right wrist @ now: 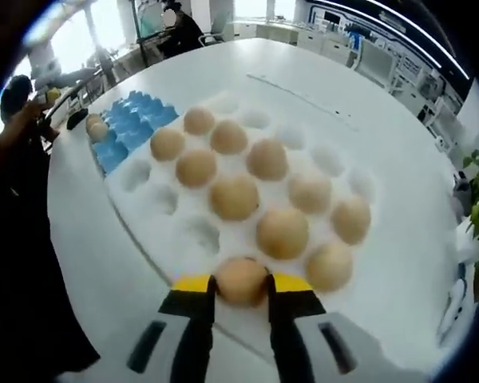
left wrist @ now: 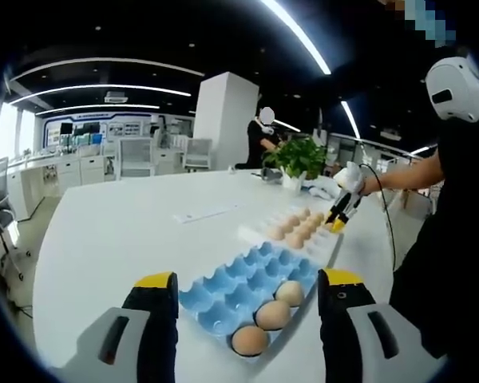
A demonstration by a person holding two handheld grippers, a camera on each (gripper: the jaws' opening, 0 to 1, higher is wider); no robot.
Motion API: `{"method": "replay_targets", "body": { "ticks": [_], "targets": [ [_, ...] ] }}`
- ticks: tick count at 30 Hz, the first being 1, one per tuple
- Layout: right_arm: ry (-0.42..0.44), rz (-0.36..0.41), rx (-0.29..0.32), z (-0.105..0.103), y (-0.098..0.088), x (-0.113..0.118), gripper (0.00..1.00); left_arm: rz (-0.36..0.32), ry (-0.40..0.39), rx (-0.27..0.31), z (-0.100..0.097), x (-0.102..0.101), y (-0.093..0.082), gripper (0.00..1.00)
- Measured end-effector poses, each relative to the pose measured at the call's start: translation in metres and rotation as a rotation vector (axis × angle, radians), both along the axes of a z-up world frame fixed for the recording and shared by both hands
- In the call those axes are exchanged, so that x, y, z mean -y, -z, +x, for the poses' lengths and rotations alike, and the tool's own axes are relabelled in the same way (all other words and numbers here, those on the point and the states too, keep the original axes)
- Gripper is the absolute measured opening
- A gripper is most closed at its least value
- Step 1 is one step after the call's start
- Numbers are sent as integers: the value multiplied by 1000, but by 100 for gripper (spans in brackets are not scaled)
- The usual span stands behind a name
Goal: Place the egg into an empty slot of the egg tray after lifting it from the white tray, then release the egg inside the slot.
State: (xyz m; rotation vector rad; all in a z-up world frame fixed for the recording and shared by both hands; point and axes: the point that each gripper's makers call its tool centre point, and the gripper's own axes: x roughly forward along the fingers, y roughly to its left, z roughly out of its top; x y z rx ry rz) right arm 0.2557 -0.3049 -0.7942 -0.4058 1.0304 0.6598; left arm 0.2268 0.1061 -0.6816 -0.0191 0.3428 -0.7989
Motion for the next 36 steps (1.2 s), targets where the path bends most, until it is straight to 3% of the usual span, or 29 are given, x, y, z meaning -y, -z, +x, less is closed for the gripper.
{"method": "replay_targets", "body": {
  "ticks": [3,9,11,17,26,30,36],
  "targets": [
    [92,54,-8,1,-2,2,25,-4,-3,-2,1,-1,0,72],
    [109,51,-22,0,-1,1,25,-2,-1,-11,-1,-2,2,71],
    [76,5,-24,1,0,-1,25,-1,-3,-14,-1,-2,4,71],
    [-37,-4,-6,1,1,-2,27,-1,-3,-9,-2,-2,2,71],
    [12,-16,7,1,-2,-2,24,1,-13,0,-1,-4,2,74],
    [-9,-39,52,1,-7,0,21,-8,-23,-1,1,-7,4,74],
    [-22,-58,53,3,-6,-3,22,-15,-12,-10,-1,-4,5,72]
  ]
}}
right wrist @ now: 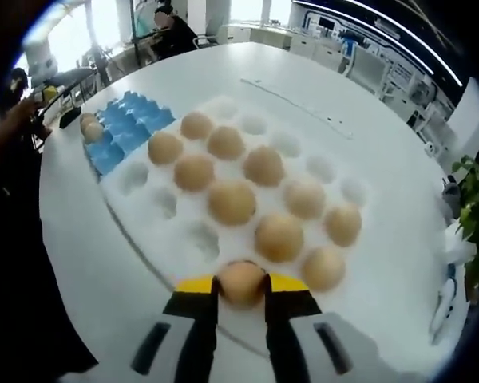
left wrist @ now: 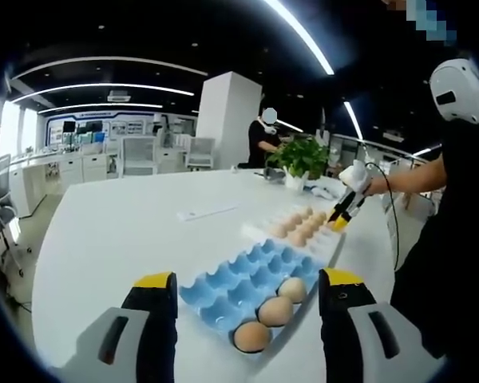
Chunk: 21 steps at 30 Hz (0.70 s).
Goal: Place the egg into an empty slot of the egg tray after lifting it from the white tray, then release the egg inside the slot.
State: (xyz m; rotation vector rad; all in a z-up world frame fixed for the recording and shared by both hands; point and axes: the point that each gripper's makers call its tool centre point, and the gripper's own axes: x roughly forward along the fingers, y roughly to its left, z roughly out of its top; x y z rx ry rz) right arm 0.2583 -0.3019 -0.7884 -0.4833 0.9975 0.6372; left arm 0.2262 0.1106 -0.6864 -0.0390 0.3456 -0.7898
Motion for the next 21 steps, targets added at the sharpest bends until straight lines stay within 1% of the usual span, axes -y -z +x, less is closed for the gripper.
{"method": "replay_targets", "body": {
  "ticks": [2,3,4,5,6,7,8,9,10,11,12,13,14,15,16,17,18,20,21],
  "targets": [
    [8,-5,-3,0,0,2,22,-1,-1,0,0,0,0,72],
    [70,40,-3,2,-4,2,21,1,-1,1,1,-1,0,72],
    [95,56,-11,2,-5,3,21,2,-2,1,1,-1,0,72],
    [102,63,-8,5,-7,6,20,0,-2,0,1,-1,0,72],
    [136,84,6,7,-8,6,19,-3,1,-2,1,0,0,71],
    [111,68,-7,5,-6,6,19,-2,3,1,1,1,0,71],
    [83,48,-2,3,-6,5,19,0,4,3,2,2,-1,71],
    [93,45,6,5,-8,2,19,1,5,3,2,3,0,71],
    [83,21,10,5,-7,3,19,-1,7,1,1,3,-1,71],
    [82,2,35,8,-9,4,19,0,7,1,1,3,0,71],
    [27,-42,95,15,-14,4,19,3,9,0,1,3,0,71],
    [-13,-64,112,16,-15,3,20,5,12,-5,0,3,1,71],
    [-14,-73,67,10,-11,2,19,4,14,-9,0,4,2,70],
    [-20,-62,29,5,-9,-1,18,5,14,-9,0,4,2,70],
    [-7,-57,55,10,-10,-1,18,5,14,-5,0,4,1,70],
    [-18,-42,64,10,-11,-3,20,4,14,-1,1,4,0,70],
    [28,-3,32,6,-10,-7,21,1,13,1,1,4,-1,70],
    [53,57,-17,0,-6,-13,29,2,10,4,1,3,-2,70],
    [67,52,-6,2,-6,-10,30,2,9,1,0,3,-1,70]
  ]
}}
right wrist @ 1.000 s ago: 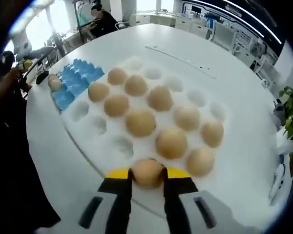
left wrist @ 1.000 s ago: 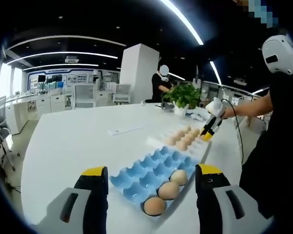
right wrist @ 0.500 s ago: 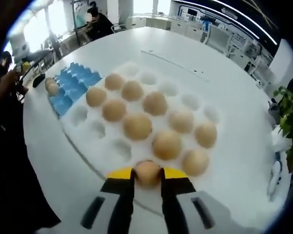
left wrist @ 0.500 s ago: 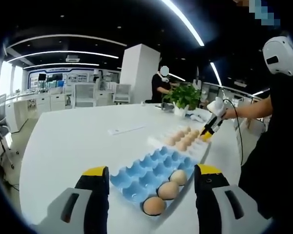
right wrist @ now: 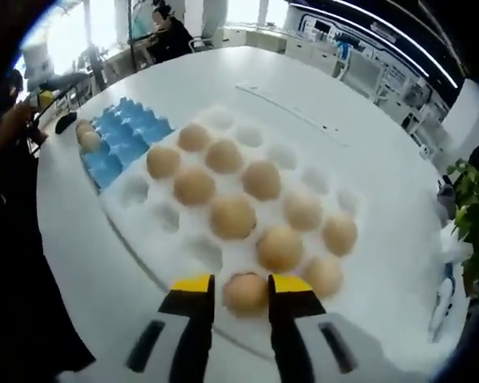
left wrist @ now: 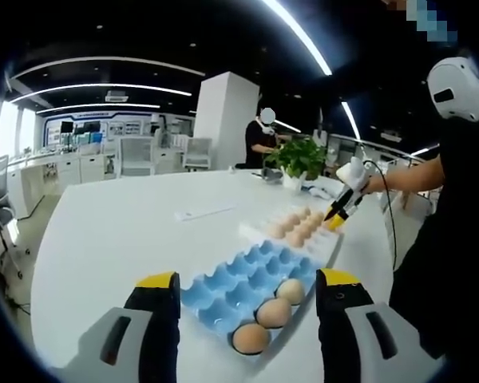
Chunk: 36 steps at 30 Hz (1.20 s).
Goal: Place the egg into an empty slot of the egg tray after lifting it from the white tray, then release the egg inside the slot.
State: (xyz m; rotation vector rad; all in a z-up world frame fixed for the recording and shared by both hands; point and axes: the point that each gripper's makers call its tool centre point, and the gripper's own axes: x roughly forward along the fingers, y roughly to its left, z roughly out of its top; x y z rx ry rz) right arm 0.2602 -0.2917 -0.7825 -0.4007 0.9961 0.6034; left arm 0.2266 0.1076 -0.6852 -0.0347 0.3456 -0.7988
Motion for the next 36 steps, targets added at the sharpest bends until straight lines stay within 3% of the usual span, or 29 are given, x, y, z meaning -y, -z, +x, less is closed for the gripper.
{"method": "replay_targets", "body": {
  "ticks": [2,4,5,6,7,8,13,18,19,22,24,27,29,31,33,36],
  "targets": [
    [-21,-94,35,6,1,16,24,4,-1,-4,0,-1,1,70],
    [18,-43,5,4,4,14,25,7,-3,-5,0,-1,2,70],
    [34,-37,-40,-2,7,16,25,10,-4,-4,0,-2,3,70],
    [-6,-74,-73,-8,15,21,25,9,-8,-6,1,-2,3,70],
    [-46,-53,-13,1,10,17,25,10,-10,-3,1,-2,3,71],
    [-9,-55,-33,0,9,20,25,8,-8,-4,1,-2,4,70],
    [-66,-45,-61,0,12,16,26,10,-3,-10,1,-1,5,70],
    [-132,-49,-5,-1,13,14,26,10,-8,-4,2,-2,3,70],
    [-176,-27,32,-2,11,13,26,10,-9,-3,2,-2,3,70],
    [-197,27,86,-1,11,13,27,8,-12,1,2,-3,2,70],
    [-169,11,65,-1,11,13,26,12,-11,3,1,-3,1,70],
    [-155,-92,-28,-2,14,11,26,14,-12,6,-2,-3,-1,70],
    [-130,-96,-55,1,15,13,26,18,-15,8,-2,-4,-1,70],
    [-81,-83,-50,1,15,14,25,17,-26,17,-1,-8,-3,70],
    [-97,-74,-16,-1,13,15,24,11,-48,34,1,-11,-6,70],
    [-53,-51,7,0,8,16,24,5,-60,40,0,-11,-6,70]
  ]
}}
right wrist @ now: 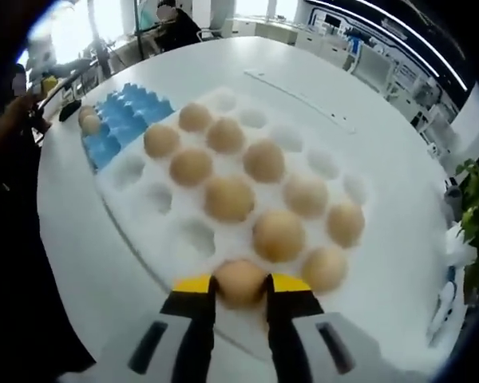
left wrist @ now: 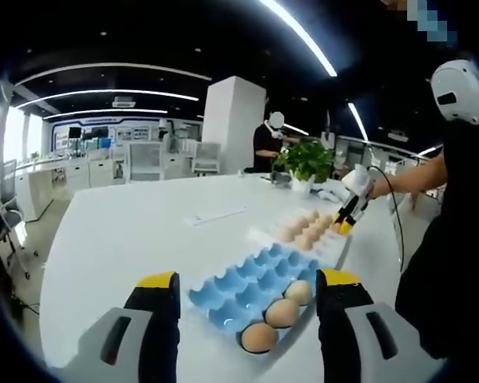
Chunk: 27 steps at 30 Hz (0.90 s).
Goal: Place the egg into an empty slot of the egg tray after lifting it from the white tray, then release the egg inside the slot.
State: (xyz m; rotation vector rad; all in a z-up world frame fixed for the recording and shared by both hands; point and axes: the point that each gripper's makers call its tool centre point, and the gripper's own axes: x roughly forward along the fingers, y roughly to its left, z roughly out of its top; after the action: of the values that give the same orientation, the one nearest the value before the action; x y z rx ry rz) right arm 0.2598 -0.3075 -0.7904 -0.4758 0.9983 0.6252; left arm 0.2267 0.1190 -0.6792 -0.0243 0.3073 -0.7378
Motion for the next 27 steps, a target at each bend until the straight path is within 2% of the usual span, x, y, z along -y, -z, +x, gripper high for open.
{"method": "replay_targets", "body": {
  "ticks": [3,5,6,9,11,16,23,27],
  "targets": [
    [16,34,57,-1,-6,0,24,2,-2,-10,0,-1,4,70],
    [3,67,112,1,-16,-3,24,7,3,-14,0,0,5,70],
    [32,79,120,0,-21,-1,24,8,4,-11,0,0,4,70],
    [34,109,174,1,-34,-1,24,-2,-3,-2,3,-1,1,70],
    [47,137,186,0,-39,-4,24,0,-3,2,3,-1,1,70],
    [43,135,191,-4,-39,-6,24,6,1,-9,3,0,4,70],
    [29,155,250,0,-48,-10,24,1,-1,-12,5,2,5,71],
    [25,159,239,-1,-46,-11,24,1,-2,-16,4,1,6,70]
  ]
}}
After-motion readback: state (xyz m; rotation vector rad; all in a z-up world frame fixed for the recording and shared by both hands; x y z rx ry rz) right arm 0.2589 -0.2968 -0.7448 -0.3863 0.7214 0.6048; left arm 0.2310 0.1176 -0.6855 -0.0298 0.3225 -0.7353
